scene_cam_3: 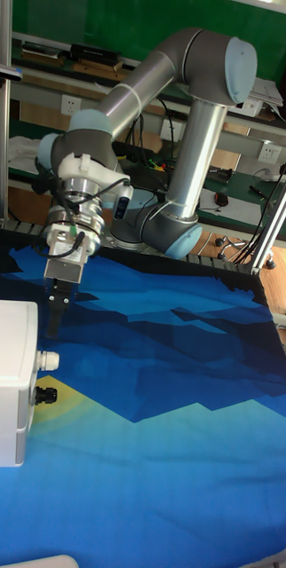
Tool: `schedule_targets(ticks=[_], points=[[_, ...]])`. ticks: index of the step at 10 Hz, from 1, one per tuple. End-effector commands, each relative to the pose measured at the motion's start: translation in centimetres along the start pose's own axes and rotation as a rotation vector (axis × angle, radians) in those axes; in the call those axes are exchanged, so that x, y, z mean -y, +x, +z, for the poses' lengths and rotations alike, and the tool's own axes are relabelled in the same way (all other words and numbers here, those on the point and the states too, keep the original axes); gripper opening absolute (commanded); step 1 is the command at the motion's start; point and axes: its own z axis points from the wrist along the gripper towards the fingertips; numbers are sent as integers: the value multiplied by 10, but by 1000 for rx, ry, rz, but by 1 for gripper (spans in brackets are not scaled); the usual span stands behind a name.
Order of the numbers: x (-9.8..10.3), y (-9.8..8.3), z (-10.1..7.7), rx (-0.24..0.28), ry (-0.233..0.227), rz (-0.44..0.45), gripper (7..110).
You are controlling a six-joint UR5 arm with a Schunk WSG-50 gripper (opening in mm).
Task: Grasp the handle and open the drawer
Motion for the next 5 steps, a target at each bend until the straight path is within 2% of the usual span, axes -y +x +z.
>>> schedule_targets(ticks=[1,3,4,5], points=[[-2,12,-2,6,4,28,7],[-15,4,3,-21,12,89,7],[-20,2,4,-35,0,83,7],[-28,-2,4,-47,-31,71,7]])
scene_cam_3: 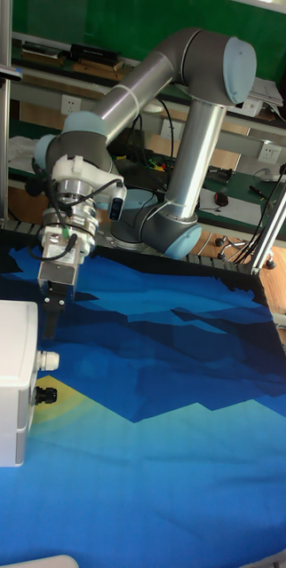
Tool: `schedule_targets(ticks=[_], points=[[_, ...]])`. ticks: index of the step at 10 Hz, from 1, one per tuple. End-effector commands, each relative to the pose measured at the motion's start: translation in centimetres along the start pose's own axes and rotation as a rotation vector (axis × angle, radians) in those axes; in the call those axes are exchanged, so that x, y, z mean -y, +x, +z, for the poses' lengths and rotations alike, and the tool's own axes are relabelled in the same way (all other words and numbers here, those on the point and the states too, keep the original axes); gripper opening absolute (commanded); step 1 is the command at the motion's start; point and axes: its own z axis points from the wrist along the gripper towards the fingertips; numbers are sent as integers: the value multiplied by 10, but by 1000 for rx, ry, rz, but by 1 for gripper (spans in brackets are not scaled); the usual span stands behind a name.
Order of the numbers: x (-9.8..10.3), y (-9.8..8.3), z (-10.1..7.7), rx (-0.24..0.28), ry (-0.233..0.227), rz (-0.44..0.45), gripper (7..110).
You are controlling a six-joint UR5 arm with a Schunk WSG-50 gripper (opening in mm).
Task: Grasp the handle and open the drawer
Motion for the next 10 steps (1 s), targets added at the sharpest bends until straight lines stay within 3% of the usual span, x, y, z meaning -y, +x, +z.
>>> schedule_targets(ticks=[1,4,5,7,8,9,10], points=[[-11,-1,0,-43,-13,13,7],[-4,17,1,-110,-16,-35,7],[-6,13,2,-97,-34,-28,22],[-11,10,2,-82,-61,-25,22],[-12,6,3,-68,-65,-28,44],[-13,-8,5,-15,-64,-29,44],[-10,-10,5,-3,-59,-38,44]])
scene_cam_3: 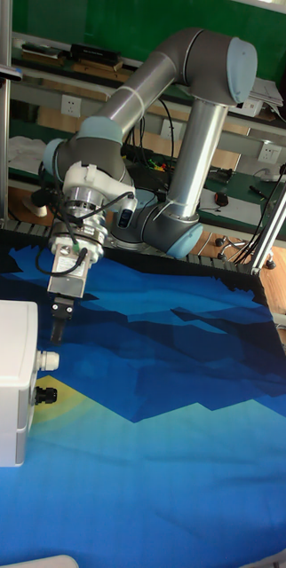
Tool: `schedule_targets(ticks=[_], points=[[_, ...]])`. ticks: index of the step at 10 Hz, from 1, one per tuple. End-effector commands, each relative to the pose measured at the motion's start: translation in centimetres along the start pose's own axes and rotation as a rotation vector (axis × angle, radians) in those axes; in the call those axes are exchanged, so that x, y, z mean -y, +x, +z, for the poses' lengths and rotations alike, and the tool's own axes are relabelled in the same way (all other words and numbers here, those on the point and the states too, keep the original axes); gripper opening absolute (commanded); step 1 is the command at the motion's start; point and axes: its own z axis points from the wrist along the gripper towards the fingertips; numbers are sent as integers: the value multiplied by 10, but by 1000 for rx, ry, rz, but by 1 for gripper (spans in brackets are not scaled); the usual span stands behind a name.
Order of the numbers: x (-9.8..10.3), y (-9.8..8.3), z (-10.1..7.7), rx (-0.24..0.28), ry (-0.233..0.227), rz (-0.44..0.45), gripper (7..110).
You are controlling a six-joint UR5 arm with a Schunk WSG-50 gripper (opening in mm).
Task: Grasp the handle and open the drawer
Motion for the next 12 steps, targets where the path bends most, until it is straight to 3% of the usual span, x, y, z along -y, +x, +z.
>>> schedule_targets(ticks=[1,2,6,12], points=[[7,-11,0,51,2,-15,44],[9,-17,2,68,3,-26,44],[17,-7,7,89,15,-37,44],[14,-3,10,71,17,-69,44]])
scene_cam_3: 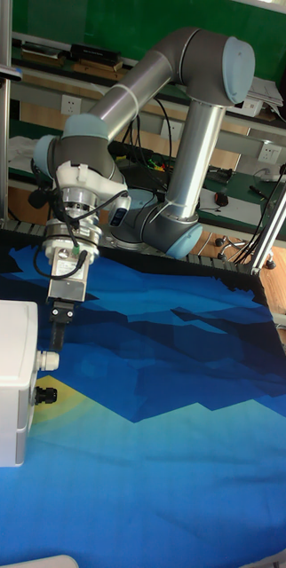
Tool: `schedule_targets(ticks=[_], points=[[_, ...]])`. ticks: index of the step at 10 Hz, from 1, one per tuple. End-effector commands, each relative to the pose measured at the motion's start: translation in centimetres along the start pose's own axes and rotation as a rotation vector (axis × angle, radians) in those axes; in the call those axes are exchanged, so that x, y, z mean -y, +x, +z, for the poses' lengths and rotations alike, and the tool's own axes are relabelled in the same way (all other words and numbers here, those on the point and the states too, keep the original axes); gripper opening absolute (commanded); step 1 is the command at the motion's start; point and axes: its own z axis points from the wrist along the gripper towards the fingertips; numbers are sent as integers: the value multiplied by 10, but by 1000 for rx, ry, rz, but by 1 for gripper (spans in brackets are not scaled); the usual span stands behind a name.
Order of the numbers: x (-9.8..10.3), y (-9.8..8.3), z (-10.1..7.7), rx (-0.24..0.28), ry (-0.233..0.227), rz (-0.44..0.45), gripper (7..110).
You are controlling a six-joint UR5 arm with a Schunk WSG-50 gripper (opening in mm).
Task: Grasp the handle and open the drawer
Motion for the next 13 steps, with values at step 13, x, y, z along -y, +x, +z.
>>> schedule_targets(ticks=[13], points=[[2,12,0,-47,32,35,44]])
